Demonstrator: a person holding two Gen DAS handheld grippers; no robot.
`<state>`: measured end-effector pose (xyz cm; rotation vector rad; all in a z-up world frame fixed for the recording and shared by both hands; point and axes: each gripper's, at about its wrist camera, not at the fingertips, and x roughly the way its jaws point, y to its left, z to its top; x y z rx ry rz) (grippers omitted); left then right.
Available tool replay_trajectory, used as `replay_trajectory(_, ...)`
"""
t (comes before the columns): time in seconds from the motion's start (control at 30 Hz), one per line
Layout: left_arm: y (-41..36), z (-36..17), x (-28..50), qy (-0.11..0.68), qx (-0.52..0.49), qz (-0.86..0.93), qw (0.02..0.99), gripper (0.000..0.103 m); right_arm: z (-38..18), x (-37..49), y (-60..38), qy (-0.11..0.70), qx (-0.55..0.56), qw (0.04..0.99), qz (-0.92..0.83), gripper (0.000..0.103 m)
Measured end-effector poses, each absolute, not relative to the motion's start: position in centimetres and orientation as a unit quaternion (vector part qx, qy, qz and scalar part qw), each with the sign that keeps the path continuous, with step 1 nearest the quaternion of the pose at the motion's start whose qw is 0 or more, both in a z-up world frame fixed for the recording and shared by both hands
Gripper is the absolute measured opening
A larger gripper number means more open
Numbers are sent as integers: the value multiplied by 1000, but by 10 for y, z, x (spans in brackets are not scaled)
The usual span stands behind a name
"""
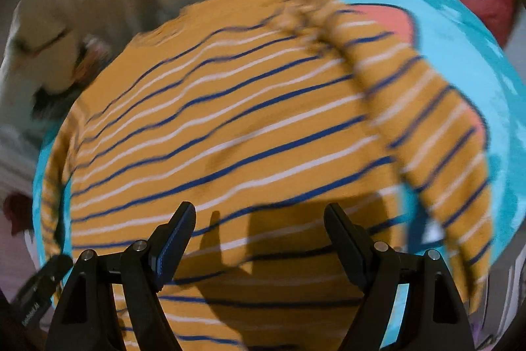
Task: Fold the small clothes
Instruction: 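Grasp the cuff of a sweater sleeve with the left tool, then lift the held sleeve with the left tool and carry it across the body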
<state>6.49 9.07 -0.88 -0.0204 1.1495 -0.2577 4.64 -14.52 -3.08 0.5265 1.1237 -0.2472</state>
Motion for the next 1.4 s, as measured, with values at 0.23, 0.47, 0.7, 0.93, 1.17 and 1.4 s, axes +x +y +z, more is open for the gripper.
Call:
replay_trajectory(0.23,54,-20,63,559,-20,-115,821,50,-25,20,-219,503,261,807,-166,85)
replay_trajectory(0.47,83,-16,66,552,-55,-60,830,57,-34,22,-222,514,254,807,-140,85)
replay_trajectory(0.7,202,-17,62,527,-78,82,842,63,-26,41,-183,514,220,823,-97,85)
replay_trajectory(0.93,282,-39,62,548,-64,71,831,67,-31,55,-130,537,187,819,-71,85)
replay_trajectory(1.17,306,-51,80,570,-30,30,821,23,-40,64,-82,558,163,811,-64,85)
replay_trajectory(1.4,395,-14,126,523,-95,91,842,19,-40,70,-44,561,141,813,-70,85)
